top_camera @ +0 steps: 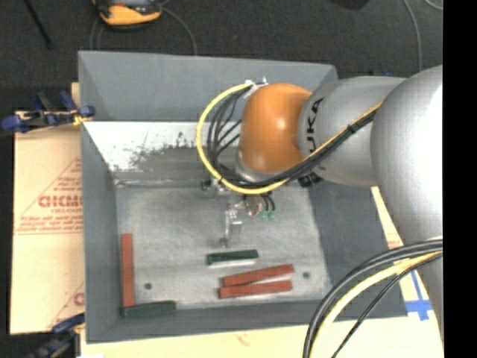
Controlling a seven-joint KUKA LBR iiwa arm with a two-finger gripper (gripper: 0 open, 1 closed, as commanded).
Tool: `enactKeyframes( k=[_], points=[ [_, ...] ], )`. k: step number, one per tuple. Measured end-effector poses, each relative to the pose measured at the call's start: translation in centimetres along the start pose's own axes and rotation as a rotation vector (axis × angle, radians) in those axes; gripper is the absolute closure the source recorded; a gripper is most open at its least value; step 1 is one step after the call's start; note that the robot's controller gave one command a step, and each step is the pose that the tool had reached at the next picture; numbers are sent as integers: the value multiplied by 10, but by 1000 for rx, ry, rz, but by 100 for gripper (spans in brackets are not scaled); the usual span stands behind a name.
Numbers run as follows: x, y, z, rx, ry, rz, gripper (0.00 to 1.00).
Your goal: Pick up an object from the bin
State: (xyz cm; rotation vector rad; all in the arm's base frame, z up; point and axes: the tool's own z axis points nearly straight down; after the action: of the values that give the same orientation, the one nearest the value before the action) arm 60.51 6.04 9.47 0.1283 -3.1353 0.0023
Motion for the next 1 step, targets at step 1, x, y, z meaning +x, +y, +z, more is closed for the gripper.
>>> enactKeyframes(
  k=[1],
  points=[
    [28,5,-6,-2,-8,-2,0]
  ],
)
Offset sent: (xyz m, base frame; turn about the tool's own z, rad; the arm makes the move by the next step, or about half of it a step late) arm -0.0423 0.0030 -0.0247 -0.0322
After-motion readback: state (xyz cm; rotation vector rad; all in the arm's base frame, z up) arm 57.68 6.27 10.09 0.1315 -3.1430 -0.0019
